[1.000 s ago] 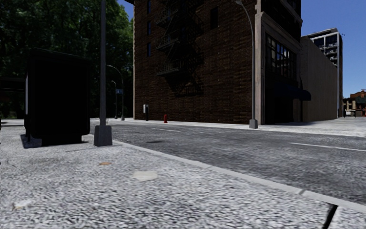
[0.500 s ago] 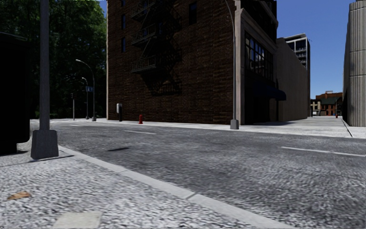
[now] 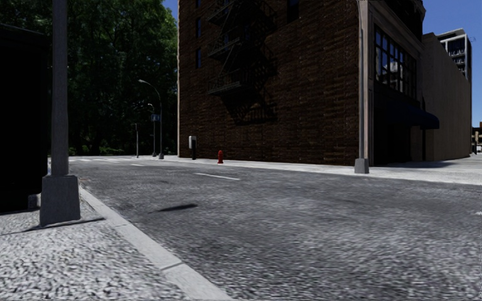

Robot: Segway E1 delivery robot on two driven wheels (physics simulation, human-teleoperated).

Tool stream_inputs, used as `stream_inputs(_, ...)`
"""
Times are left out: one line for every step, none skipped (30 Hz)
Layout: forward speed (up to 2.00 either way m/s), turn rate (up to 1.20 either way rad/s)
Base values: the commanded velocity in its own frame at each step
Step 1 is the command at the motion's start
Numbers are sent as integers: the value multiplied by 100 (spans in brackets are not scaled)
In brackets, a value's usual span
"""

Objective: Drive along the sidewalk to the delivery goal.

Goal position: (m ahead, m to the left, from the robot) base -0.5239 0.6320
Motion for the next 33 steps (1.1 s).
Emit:
stream_inputs(200, 0)
stream_inputs(200, 0)
stream_inputs(198, 0)
stream_inputs(96, 0)
stream_inputs(17, 0)
stream_inputs(0, 0)
stream_inputs(0, 0)
stream_inputs(0, 0)
stream_inputs(0, 0)
stream_inputs(0, 0)
stream_inputs(0, 0)
stream_inputs(0, 0)
stream_inputs(0, 0)
stream_inputs(0, 0)
stream_inputs(0, 0)
stream_inputs(0, 0)
stream_inputs(0, 0)
stream_inputs(0, 0)
stream_inputs(0, 0)
stream_inputs(0, 0)
stream_inputs(0, 0)
stream_inputs(0, 0)
stream_inputs(0, 0)
stream_inputs(0, 0)
stream_inputs(0, 0)
stream_inputs(0, 0)
stream_inputs(0, 0)
stream_inputs(0, 0)
stream_inputs(0, 0)
stream_inputs(0, 0)
stream_inputs(0, 0)
stream_inputs(0, 0)
stream_inputs(0, 0)
